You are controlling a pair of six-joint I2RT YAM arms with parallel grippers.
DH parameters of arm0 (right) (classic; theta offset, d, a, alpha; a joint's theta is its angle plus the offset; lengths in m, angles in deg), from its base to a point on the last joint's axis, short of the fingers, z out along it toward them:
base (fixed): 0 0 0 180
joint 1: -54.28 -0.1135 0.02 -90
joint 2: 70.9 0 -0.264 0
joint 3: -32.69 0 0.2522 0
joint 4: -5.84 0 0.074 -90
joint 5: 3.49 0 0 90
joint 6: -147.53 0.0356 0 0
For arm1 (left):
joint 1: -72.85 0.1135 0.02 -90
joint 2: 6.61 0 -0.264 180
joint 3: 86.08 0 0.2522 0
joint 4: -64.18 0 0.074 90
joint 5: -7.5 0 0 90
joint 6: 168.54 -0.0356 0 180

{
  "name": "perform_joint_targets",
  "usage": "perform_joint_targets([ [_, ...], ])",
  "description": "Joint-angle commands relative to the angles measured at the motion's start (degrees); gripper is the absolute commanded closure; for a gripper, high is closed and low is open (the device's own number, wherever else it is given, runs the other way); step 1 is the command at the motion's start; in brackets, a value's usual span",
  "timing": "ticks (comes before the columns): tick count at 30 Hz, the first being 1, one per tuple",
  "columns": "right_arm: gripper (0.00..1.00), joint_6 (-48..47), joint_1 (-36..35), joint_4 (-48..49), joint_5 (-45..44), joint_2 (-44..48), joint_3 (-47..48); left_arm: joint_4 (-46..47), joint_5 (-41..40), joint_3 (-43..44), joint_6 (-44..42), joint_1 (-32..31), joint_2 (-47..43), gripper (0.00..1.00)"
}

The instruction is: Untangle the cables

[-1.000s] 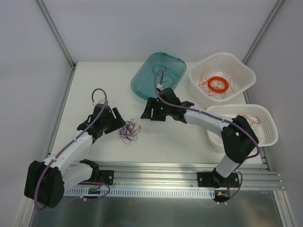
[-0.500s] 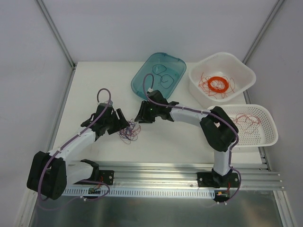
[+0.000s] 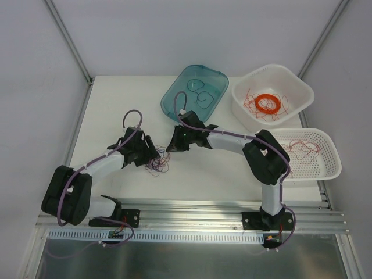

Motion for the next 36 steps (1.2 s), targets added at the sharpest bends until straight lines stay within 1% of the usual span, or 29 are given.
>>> perform_joint_targets([
  [1,0.99,-3.61,-0.13,-1.03,2.13,8.56,1.57,1.17,-4.2,1.02,1.92,0.08,3.16,0.4],
  [3,0.99,-6.51,-0.13,-3.75,2.48,12.51,2.18,1.25,-4.29,1.02,2.53,0.08,4.92,0.45],
  [5,0.99,-9.66,0.13,-5.69,2.74,15.16,2.62,1.08,-5.87,0.93,3.15,0.08,5.8,0.46],
  [6,0.99,-10.55,0.4,-7.44,2.74,18.3,2.71,1.16,-6.14,1.02,3.15,0.17,6.42,0.47],
  [10,0.99,-14.07,3.03,-11.76,3.97,26.14,2.71,0.29,-7.19,1.37,3.33,0.08,6.86,0.5],
  [12,0.99,-16.08,5.49,-14.74,4.5,29.22,3.23,-0.59,-8.07,1.63,3.15,0.08,6.6,0.51],
  [13,0.99,-16.88,6.54,-15.54,4.85,32.54,3.67,-0.94,-8.42,1.98,3.07,0.17,6.43,0.51],
  [14,0.99,-17.5,8.73,-16.59,5.81,33.96,5.07,-1.64,-8.77,2.16,2.8,0.17,6.42,0.52],
  [16,0.99,-19.96,10.93,-20.37,7.74,36.78,7.09,-2.35,-10.0,2.69,2.36,0.26,6.16,0.53],
  [17,0.99,-20.66,13.38,-21.69,8.45,39.14,9.89,-2.7,-10.44,2.86,2.1,0.35,6.33,0.53],
  [19,0.99,-22.33,15.94,-24.59,10.99,41.18,12.54,-3.67,-11.5,3.39,1.66,0.7,6.51,0.54],
  [20,0.99,-22.6,18.91,-25.56,11.87,43.1,13.77,-4.1,-11.85,3.65,1.57,0.87,6.69,0.54],
  [21,0.99,-22.86,20.6,-27.13,12.75,43.9,16.39,-4.81,-12.29,4.0,1.4,1.14,6.69,0.54],
  [22,0.99,-23.13,23.49,-27.76,14.15,44.87,17.38,-5.07,-12.64,4.09,1.22,1.31,6.6,0.54],
  [24,0.99,-23.22,26.31,-28.47,15.48,47.42,19.48,-5.6,-12.99,4.62,0.7,1.93,6.43,0.54],
  [25,0.99,-23.48,28.76,-28.47,16.79,48.12,20.02,-6.13,-13.34,4.8,0.52,2.1,6.34,0.54],
  [27,0.99,-24.44,30.89,-30.31,17.42,49.53,21.16,-6.48,-13.87,5.5,-0.09,2.63,6.07,0.54],
  [28,0.99,-24.71,33.07,-30.75,17.59,50.06,21.6,-6.92,-14.22,5.76,-0.36,3.15,5.98,0.54],
  [31,0.99,-24.97,36.68,-31.37,18.21,51.9,20.91,-7.54,-14.75,6.64,-1.33,4.65,5.9,0.53],
  [36,0.99,-27.69,38.54,-34.7,16.72,53.05,19.06,-8.94,-14.4,8.57,-3.08,5.97,5.02,0.52],
])
